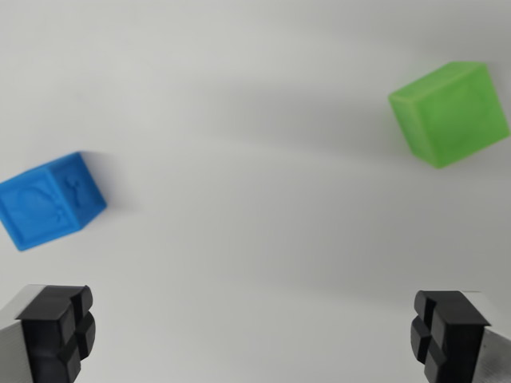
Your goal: Stack cube
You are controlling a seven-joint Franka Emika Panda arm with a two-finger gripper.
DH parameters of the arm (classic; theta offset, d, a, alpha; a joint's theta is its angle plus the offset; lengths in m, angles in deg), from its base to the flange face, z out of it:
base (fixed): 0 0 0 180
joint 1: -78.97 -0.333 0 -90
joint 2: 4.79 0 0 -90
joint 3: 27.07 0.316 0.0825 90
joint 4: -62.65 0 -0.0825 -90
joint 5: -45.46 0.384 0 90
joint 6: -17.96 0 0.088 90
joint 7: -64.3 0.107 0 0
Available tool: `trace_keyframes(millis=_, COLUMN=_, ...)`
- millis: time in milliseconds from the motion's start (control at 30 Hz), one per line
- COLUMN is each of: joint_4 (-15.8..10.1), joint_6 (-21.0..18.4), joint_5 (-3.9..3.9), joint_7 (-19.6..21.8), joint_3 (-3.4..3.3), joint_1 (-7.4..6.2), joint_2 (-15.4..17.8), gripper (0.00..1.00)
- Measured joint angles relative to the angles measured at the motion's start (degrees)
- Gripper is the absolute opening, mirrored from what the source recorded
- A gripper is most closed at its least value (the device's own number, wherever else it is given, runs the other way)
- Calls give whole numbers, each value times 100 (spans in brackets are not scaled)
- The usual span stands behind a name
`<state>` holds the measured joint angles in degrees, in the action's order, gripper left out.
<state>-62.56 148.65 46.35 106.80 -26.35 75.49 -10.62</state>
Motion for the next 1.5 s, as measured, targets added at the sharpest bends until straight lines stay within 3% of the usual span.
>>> trace_keyframes(millis=767, joint_4=-536, joint_6=821, joint_5=-91, joint_7=-71, joint_3=285, joint_1=-436, joint_2=-282, gripper=100)
trace_keyframes(millis=1100, joint_4=-686, joint_6=1202, joint_5=-170, joint_7=-73, joint_3=412, joint_1=-663, joint_2=-517, gripper=100)
trace_keyframes(millis=1500, joint_4=-767, joint_6=1625, joint_5=-305, joint_7=-58, joint_3=511, joint_1=-974, joint_2=-857, gripper=100)
